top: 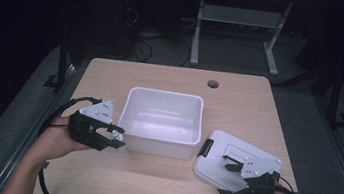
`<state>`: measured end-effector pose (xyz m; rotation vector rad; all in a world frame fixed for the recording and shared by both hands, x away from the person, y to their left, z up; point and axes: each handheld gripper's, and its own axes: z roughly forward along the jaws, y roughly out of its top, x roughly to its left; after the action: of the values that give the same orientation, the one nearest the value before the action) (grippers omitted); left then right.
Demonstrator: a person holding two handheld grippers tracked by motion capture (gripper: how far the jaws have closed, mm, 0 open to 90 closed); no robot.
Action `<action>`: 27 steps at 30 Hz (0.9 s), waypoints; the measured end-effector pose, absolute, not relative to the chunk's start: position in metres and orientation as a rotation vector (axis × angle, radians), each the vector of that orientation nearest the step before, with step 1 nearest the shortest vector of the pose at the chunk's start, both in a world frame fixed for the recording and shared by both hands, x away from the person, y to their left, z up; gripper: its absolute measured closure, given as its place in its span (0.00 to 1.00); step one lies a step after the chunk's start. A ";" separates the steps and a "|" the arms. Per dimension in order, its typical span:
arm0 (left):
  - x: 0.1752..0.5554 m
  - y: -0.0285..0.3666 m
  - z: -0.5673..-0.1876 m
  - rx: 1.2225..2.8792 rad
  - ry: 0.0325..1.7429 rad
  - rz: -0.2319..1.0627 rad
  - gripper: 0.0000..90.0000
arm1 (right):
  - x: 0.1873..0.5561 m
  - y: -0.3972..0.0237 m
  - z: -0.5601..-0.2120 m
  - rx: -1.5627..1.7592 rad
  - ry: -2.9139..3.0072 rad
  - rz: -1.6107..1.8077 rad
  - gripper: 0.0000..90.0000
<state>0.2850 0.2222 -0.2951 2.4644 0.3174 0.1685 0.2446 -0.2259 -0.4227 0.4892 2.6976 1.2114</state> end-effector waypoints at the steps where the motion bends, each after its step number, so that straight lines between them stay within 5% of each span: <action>1: 0.286 0.222 -0.294 2.465 0.320 0.172 0.67 | 0.245 -0.226 -0.423 0.488 2.696 1.213 0.24; 27: 0.317 0.216 -0.277 2.457 0.342 0.183 0.67 | 0.246 -0.227 -0.421 0.486 2.691 1.221 0.24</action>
<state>0.3169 0.2159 -0.2768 2.4571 0.3419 0.1831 0.2455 -0.2272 -0.4212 0.4859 2.6914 1.2214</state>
